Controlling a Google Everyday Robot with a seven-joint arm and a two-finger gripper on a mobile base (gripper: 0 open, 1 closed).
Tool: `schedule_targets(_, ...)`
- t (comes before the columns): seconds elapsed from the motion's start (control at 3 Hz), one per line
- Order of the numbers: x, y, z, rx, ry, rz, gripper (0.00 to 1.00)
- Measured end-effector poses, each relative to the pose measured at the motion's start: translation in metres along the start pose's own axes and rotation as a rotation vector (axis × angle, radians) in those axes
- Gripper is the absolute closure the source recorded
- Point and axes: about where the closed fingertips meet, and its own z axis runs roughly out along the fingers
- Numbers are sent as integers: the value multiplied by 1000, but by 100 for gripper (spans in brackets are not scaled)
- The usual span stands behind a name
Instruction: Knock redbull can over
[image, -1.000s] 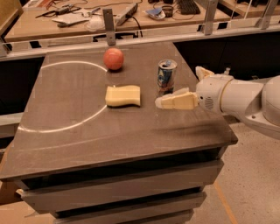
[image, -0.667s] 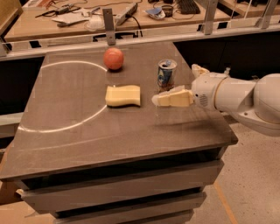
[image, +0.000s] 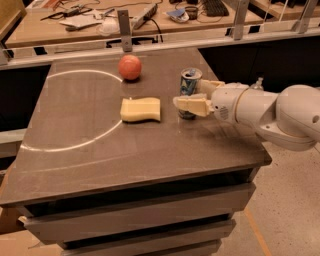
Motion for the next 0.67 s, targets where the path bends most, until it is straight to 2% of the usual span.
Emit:
schedule_targets(0.33, 0, -1, 10, -22, -27, 2, 64)
schedule_targets(0.67, -10, 0, 17, -65, -63, -57, 87)
